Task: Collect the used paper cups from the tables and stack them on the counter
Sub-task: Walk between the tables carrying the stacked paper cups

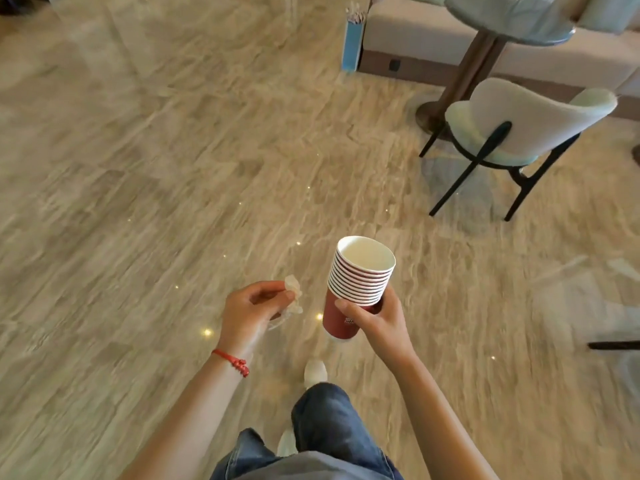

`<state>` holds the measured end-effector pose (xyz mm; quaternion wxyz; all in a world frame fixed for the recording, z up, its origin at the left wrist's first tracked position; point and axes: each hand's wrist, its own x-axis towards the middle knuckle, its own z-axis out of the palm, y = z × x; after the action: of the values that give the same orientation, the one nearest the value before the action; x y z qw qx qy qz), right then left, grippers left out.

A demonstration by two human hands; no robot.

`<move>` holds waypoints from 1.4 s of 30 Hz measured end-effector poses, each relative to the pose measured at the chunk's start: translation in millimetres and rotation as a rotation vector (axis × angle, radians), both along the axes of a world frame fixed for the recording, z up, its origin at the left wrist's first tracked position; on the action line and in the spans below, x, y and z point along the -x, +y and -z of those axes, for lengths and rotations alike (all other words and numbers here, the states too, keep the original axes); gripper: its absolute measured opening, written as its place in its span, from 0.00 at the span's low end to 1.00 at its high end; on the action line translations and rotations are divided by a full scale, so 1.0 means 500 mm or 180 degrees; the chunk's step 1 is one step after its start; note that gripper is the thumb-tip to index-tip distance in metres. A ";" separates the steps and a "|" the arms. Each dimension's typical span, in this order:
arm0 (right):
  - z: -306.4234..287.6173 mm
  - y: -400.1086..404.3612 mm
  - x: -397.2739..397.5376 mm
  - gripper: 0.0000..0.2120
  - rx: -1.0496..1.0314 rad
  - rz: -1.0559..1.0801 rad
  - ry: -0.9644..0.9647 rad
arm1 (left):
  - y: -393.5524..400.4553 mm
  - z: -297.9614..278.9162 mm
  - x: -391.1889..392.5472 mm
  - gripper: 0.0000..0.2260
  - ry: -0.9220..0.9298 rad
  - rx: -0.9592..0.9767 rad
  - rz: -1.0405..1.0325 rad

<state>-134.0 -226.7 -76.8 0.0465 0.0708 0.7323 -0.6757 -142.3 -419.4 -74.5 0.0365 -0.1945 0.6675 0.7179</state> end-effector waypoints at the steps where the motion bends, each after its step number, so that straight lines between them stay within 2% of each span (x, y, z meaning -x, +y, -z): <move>1: 0.005 0.000 0.045 0.33 0.0005 0.0006 -0.0009 | -0.002 0.005 0.046 0.09 -0.0009 -0.0008 0.0015; 7: 0.052 -0.004 0.356 0.26 -0.0077 0.0004 -0.0018 | -0.021 0.039 0.359 0.12 -0.0036 -0.0074 -0.0072; 13: 0.014 -0.028 0.690 0.28 -0.0034 -0.0092 0.0034 | -0.055 -0.001 0.662 0.13 0.0030 0.0020 -0.0114; 21: 0.031 -0.119 1.075 0.20 -0.0030 -0.0168 -0.0029 | -0.136 0.011 1.027 0.14 0.0088 0.0054 -0.0232; 24: 0.038 -0.169 1.229 0.24 0.0020 -0.0123 -0.0028 | -0.181 0.025 1.186 0.12 0.0062 0.0116 -0.0172; 31: 0.017 -0.250 1.586 0.23 0.0049 -0.0028 0.0006 | -0.284 -0.005 1.566 0.03 0.0144 0.0180 0.0039; 36: 0.018 -0.257 1.801 0.28 0.0093 0.0118 -0.0024 | -0.290 -0.011 1.808 0.06 0.0016 0.0143 0.0035; 42: 0.043 -0.228 2.094 0.28 0.0066 0.0150 0.0008 | -0.251 0.012 2.114 0.06 -0.0023 0.0172 0.0073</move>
<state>-1181.0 -340.7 -98.5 0.0304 0.0867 0.7234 -0.6843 -1199.1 -544.6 -80.5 0.0418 -0.1903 0.6887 0.6984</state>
